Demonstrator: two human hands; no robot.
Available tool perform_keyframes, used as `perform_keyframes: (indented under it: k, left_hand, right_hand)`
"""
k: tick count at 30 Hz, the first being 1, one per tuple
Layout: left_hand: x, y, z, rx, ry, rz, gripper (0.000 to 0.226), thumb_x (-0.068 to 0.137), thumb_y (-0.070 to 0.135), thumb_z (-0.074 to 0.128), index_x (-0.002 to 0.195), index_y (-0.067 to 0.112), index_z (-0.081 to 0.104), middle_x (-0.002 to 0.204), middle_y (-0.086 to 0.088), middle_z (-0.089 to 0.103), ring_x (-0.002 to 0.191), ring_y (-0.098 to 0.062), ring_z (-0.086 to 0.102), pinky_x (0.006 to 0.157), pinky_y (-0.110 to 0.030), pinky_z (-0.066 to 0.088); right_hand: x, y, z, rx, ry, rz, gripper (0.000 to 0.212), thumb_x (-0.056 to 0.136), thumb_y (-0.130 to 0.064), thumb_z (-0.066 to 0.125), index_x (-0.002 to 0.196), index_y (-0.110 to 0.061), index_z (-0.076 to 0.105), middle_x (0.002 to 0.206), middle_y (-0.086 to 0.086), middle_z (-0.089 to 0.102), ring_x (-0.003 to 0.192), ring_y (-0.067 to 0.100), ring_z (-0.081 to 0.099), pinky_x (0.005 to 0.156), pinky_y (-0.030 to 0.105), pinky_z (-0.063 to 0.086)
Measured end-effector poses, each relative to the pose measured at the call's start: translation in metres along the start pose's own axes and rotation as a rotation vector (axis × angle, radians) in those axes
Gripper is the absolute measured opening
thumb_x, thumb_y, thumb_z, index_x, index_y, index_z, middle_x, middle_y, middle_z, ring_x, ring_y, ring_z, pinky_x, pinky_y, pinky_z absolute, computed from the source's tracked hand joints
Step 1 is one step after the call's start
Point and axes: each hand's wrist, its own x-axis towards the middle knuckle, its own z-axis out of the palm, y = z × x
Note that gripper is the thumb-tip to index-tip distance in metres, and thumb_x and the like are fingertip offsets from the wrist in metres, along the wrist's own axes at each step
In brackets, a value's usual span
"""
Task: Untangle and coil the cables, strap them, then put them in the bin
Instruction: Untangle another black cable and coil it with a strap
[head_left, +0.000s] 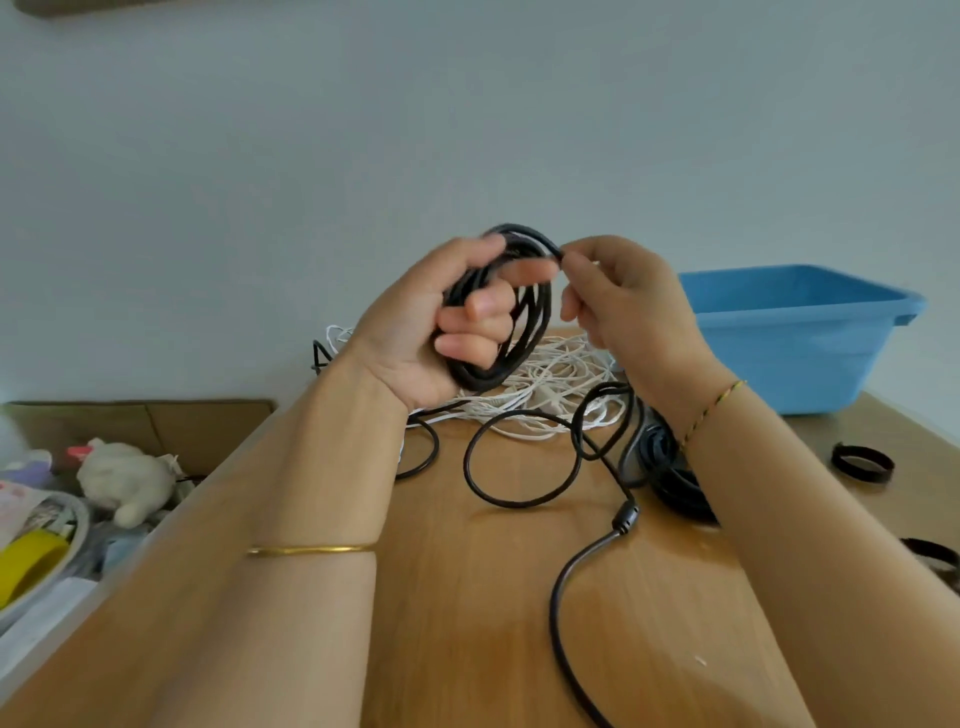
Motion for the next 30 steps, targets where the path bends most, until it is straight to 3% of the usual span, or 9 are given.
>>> perform_keyframes:
  k: [4,9,12,15,18,20,23,26,30]
  left_hand:
    - [0.000,0.006,-0.018,-0.387,-0.019,0.115,0.038,0.090,0.033,0.045,0.104,0.000,0.058,0.050,0.008,0.047,0.033,-0.004,0.040,0.031,-0.012,0.033]
    - [0.004,-0.001,-0.026,-0.486,0.210,0.346,0.038,0.098,0.031,0.045,0.119,-0.002,0.044,0.068,0.003,0.057,0.044,-0.004,0.043,0.044,-0.014,0.039]
    - [0.007,-0.002,-0.021,-0.539,0.256,0.466,0.013,0.099,0.020,0.046,0.095,0.008,0.047,0.077,-0.005,0.061,0.048,-0.007,0.047,0.052,-0.017,0.046]
    - [0.009,-0.004,-0.023,-0.464,0.392,0.556,0.019,0.099,0.016,0.047,0.082,0.010,0.051,0.080,-0.006,0.065,0.051,-0.007,0.048,0.064,-0.026,0.056]
    - [0.014,-0.014,-0.028,-0.175,0.525,0.602,0.014,0.100,0.014,0.045,0.088,0.008,0.050,0.087,-0.007,0.066,0.063,-0.009,0.053,0.078,-0.039,0.059]
    - [0.015,-0.021,-0.028,0.114,0.581,0.603,0.012,0.100,0.011,0.044,0.089,0.010,0.048,0.092,-0.008,0.065,0.069,-0.010,0.059,0.081,-0.040,0.058]
    - [0.012,-0.025,-0.024,0.692,0.604,0.542,0.009,0.099,0.014,0.049,0.098,0.005,0.048,0.089,-0.005,0.064,0.067,-0.007,0.062,0.069,-0.025,0.054]
    - [0.011,-0.021,-0.022,1.211,0.607,0.335,0.020,0.094,0.026,0.056,0.092,0.010,0.045,0.077,0.001,0.058,0.059,-0.007,0.059,0.058,-0.023,0.045]
    - [0.004,-0.013,-0.015,1.265,0.480,0.190,0.024,0.095,0.034,0.054,0.092,0.011,0.047,0.075,-0.005,0.066,0.051,-0.006,0.058,0.053,-0.021,0.046]
  right_hand:
    - [-0.012,0.013,0.014,-0.143,-0.223,0.121,0.026,0.100,-0.020,0.042,0.090,-0.018,0.066,0.057,0.001,0.053,0.040,0.005,0.035,0.041,0.016,0.030]
    - [-0.019,0.002,0.029,-0.164,-0.530,0.236,0.024,0.100,-0.016,0.039,0.107,-0.006,0.060,0.057,0.003,0.055,0.038,0.010,0.040,0.040,0.020,0.037]
    - [-0.023,-0.006,0.029,-0.191,-0.690,0.311,0.027,0.100,-0.012,0.039,0.114,0.007,0.052,0.065,0.010,0.062,0.039,0.011,0.052,0.043,0.020,0.047]
    - [-0.024,-0.015,0.024,-0.222,-0.821,0.350,0.025,0.098,-0.011,0.045,0.111,0.009,0.054,0.074,0.015,0.069,0.050,0.014,0.061,0.057,0.025,0.055]
    - [-0.023,-0.026,0.021,-0.350,-0.882,0.268,0.024,0.094,-0.013,0.053,0.097,0.010,0.060,0.075,0.012,0.072,0.057,0.012,0.063,0.068,0.025,0.055]
    - [-0.024,-0.032,0.021,-0.436,-0.868,0.207,0.022,0.092,-0.012,0.054,0.090,0.008,0.062,0.066,0.008,0.070,0.053,0.006,0.059,0.070,0.020,0.052]
    - [-0.020,-0.036,0.014,-0.476,-0.669,0.149,0.021,0.087,-0.009,0.054,0.095,0.006,0.066,0.056,0.002,0.058,0.048,0.008,0.052,0.053,0.014,0.045]
    - [-0.015,-0.036,0.007,-0.402,-0.466,0.131,0.015,0.085,-0.003,0.056,0.094,-0.001,0.068,0.062,0.005,0.055,0.055,0.014,0.053,0.052,0.019,0.050]
    - [-0.012,-0.036,-0.003,-0.160,-0.335,0.167,0.014,0.085,-0.003,0.063,0.099,-0.006,0.062,0.062,0.005,0.056,0.049,0.008,0.051,0.051,0.020,0.052]
